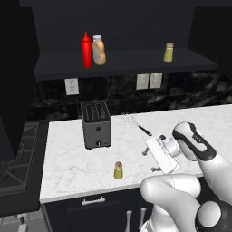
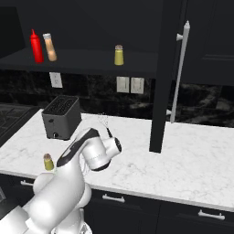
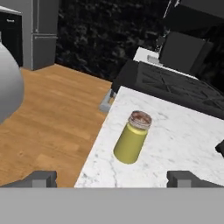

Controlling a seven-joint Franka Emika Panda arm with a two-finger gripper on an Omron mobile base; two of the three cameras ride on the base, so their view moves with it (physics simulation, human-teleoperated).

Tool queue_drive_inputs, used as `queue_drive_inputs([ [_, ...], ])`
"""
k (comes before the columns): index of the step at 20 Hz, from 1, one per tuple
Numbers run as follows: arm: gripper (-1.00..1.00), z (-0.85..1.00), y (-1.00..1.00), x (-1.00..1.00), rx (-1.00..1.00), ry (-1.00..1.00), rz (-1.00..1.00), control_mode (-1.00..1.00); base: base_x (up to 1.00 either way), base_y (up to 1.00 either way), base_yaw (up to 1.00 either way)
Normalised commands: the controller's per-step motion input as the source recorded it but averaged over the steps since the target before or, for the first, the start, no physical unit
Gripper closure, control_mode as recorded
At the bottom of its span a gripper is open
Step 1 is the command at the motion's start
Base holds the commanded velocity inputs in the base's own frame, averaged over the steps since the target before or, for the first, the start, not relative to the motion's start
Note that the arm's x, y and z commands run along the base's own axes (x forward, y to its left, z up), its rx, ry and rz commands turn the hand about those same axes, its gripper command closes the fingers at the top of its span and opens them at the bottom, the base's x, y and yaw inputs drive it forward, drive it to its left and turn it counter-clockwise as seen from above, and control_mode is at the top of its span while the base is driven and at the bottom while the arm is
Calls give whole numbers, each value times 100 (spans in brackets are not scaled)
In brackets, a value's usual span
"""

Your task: Put the shaker and condiment bottle from the counter next to their counterparts in the cabinet.

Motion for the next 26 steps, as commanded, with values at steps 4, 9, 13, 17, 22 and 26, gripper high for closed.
queue_drive_inputs([
  [4,-100,-9,38,13,6,-4,-1,-100,0,0,0],
  [9,-100,-25,48,8,0,0,-1,-100,0,0,0],
  [13,-100,-33,22,1,0,1,0,-100,0,0,0],
  [17,-100,-3,0,0,0,0,0,-100,0,0,0],
  [22,-100,-18,34,-36,0,-14,-3,-100,0,0,0],
  [26,-100,-19,41,-25,0,-6,-5,-100,0,0,0],
])
